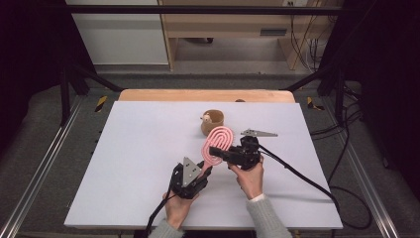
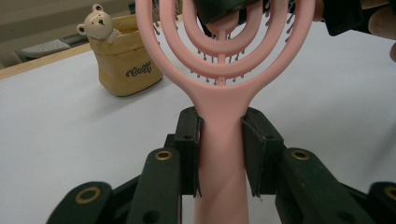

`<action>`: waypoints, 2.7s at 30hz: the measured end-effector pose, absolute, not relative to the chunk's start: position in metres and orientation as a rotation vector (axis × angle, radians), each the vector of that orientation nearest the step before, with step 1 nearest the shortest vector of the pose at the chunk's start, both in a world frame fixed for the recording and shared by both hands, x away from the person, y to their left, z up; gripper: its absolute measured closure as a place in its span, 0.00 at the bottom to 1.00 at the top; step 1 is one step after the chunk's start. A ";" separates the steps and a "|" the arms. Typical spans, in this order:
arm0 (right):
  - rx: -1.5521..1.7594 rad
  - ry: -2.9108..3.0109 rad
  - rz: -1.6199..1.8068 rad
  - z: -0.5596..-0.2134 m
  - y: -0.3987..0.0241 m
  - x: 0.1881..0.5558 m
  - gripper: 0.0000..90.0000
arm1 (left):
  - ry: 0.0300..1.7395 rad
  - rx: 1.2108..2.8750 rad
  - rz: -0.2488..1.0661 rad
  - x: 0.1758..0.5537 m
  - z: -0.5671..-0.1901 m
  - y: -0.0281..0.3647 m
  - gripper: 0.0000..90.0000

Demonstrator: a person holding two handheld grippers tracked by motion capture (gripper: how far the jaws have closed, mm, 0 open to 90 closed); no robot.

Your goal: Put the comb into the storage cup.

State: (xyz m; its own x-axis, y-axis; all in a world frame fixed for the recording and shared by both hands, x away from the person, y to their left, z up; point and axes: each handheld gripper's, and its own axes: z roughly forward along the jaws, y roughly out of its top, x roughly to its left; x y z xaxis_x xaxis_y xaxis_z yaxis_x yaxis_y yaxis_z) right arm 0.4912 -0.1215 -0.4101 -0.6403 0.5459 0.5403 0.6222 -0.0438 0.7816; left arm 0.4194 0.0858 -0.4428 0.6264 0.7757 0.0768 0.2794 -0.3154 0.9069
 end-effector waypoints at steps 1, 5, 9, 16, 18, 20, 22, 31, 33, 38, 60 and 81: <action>-1.296 -2.123 -1.807 -0.410 -0.122 0.491 0.67 | 0.842 1.876 0.641 0.419 -0.443 0.086 0.77; -1.283 -2.107 -1.814 -0.409 -0.121 0.490 0.69 | 0.840 1.874 0.643 0.419 -0.442 0.086 0.77; -1.275 -2.109 -1.823 -0.409 -0.122 0.488 0.70 | 0.837 1.872 0.639 0.419 -0.442 0.086 0.77; -1.247 -2.117 -1.844 -0.408 -0.122 0.487 0.70 | 0.829 1.868 0.609 0.421 -0.442 0.087 0.76; -1.246 -2.119 -1.849 -0.408 -0.122 0.487 0.70 | 0.828 1.869 0.607 0.422 -0.441 0.087 0.76; -1.245 -2.119 -1.860 -0.407 -0.122 0.486 0.70 | 0.829 1.867 0.607 0.422 -0.440 0.088 0.75; -1.251 -2.119 -1.867 -0.406 -0.123 0.486 0.70 | 0.832 1.862 0.604 0.422 -0.439 0.089 0.73; -1.278 -2.141 -1.894 -0.400 -0.128 0.487 0.70 | 0.802 1.840 0.514 0.426 -0.425 0.102 0.52; -1.281 -2.142 -1.900 -0.399 -0.129 0.487 0.70 | 0.794 1.846 0.499 0.427 -0.419 0.106 0.46; -1.292 -2.149 -1.907 -0.395 -0.133 0.488 0.70 | 0.765 1.843 0.477 0.430 -0.404 0.115 0.30; -1.326 -2.182 -1.979 -0.372 -0.155 0.487 0.70 | 0.795 1.847 0.395 0.454 -0.378 0.160 0.04; -1.354 -2.250 -1.989 -0.351 -0.172 0.489 0.70 | 0.863 1.862 0.439 0.449 -0.400 0.215 0.05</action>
